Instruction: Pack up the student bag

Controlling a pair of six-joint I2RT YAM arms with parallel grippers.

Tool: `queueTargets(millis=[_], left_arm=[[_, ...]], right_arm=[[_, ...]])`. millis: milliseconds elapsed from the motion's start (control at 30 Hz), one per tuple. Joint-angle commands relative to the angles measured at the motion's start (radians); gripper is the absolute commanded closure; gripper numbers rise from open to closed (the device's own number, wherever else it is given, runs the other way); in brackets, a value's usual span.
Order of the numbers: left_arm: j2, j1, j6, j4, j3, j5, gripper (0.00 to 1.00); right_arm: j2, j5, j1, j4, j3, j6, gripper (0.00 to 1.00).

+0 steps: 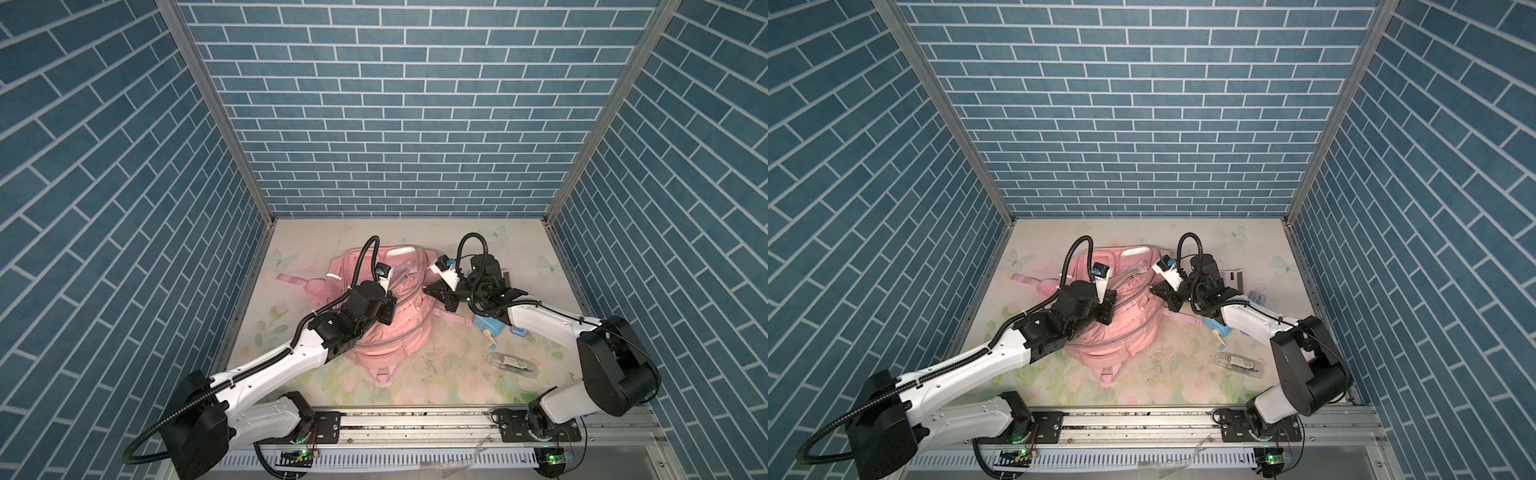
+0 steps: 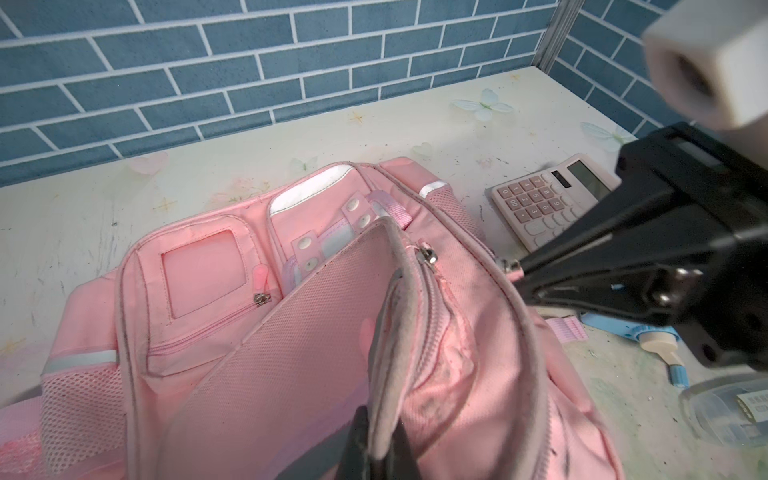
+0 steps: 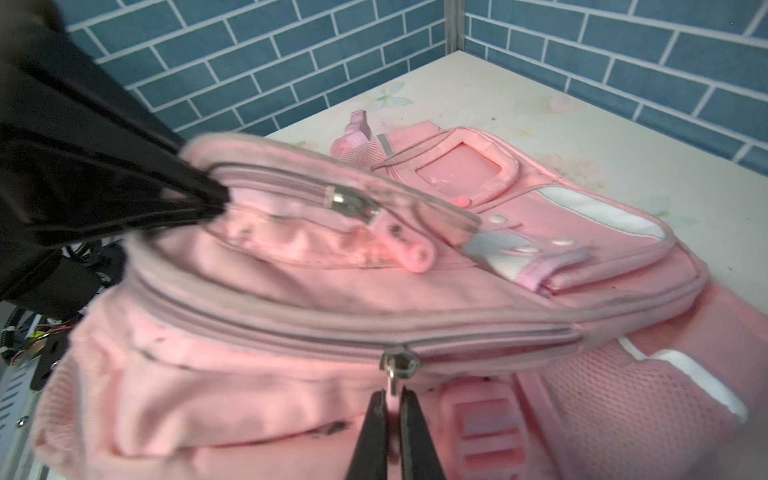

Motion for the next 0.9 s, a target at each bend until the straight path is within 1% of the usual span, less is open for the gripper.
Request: queueTargets(millis=[0, 100, 200, 333, 467, 533, 600, 700, 767, 867], left_arm=[[-0.008, 0.021, -0.101, -0.023, 0.057, -0.035, 1.00], [-0.039, -0.001, -0.151, -0.067, 0.058, -0.017, 1.00], [-0.086, -0.028, -0.218, -0.077, 0.035, -0.016, 1.00], [-0.134, -0.033, -0.294, -0.005, -0.018, 0.041, 1.00], [-0.108, -0.032, -0.297, 0.097, -0.040, 0.060, 1.00], [-0.072, -0.020, -0.283, 0.142, -0.026, 0.093, 1.00], [-0.047, 0.006, -0.295, 0.180, -0.026, 0.120, 1.00], [-0.034, 0.086, -0.348, 0.241, -0.050, 0.174, 1.00], [-0.034, 0.118, -0.372, 0.266, -0.063, 0.179, 1.00], [-0.028, 0.133, -0.374, 0.285, -0.062, 0.168, 1.00]], right_arm=[[-0.004, 0.041, 0.002, -0.076, 0.034, 0.016, 1.00], [0.035, 0.091, 0.002, -0.141, 0.101, 0.002, 1.00], [0.086, 0.107, -0.001, -0.196, 0.178, -0.013, 1.00], [0.149, 0.106, -0.008, -0.247, 0.261, -0.040, 1.00], [0.196, 0.119, -0.016, -0.302, 0.332, -0.074, 1.00], [0.206, 0.131, -0.019, -0.325, 0.353, -0.082, 1.00], [0.203, 0.134, -0.019, -0.323, 0.348, -0.079, 1.00], [0.173, 0.124, -0.011, -0.293, 0.317, -0.051, 1.00], [0.147, 0.138, 0.006, -0.274, 0.287, -0.044, 1.00], [0.119, 0.152, 0.035, -0.245, 0.248, -0.014, 1.00]])
